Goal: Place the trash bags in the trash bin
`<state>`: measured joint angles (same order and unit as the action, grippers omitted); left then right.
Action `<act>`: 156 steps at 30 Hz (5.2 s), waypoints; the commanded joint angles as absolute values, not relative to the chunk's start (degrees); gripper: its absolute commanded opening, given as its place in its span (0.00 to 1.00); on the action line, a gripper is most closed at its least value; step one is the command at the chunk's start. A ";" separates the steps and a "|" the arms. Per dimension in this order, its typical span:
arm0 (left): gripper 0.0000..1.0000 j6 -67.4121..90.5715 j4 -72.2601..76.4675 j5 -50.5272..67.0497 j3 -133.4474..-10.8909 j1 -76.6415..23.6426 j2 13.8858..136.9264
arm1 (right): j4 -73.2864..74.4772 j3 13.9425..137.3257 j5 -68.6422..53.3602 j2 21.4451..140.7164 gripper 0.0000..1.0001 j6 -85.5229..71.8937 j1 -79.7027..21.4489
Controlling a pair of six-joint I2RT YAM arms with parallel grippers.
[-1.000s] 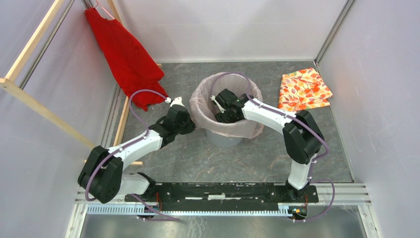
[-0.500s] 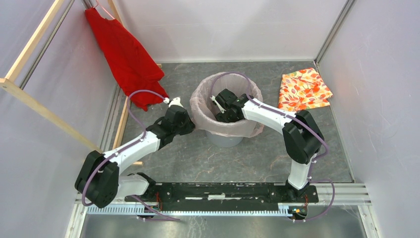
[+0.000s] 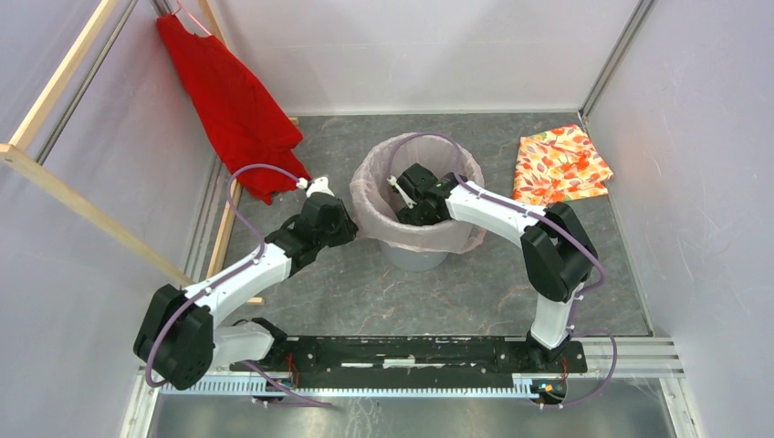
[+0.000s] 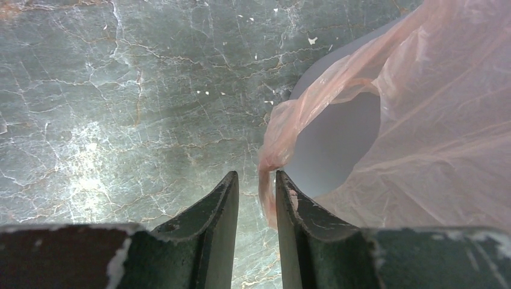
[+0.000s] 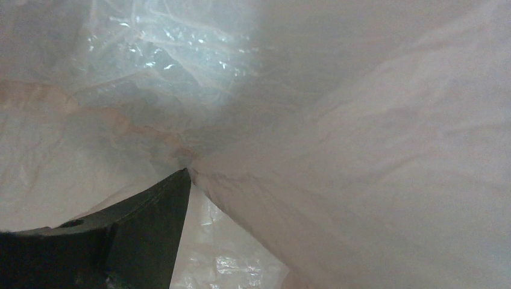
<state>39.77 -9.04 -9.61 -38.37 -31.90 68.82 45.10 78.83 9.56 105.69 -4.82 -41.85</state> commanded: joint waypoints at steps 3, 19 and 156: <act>0.35 41.33 -8.79 -11.59 -41.90 -31.90 68.54 | 45.81 76.87 10.91 104.50 0.82 -3.86 -41.76; 0.30 40.62 -8.94 -11.25 -42.70 -31.91 68.65 | 46.27 78.75 11.23 103.58 0.82 -5.23 -41.80; 0.50 30.10 -25.04 -16.96 -57.35 -32.02 62.78 | 45.84 100.05 13.97 79.71 0.98 -7.83 -45.03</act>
<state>33.52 -22.76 -14.74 -53.60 -31.90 64.90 47.62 97.14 11.33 83.61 -8.64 -44.84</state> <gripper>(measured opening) 0.462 0.979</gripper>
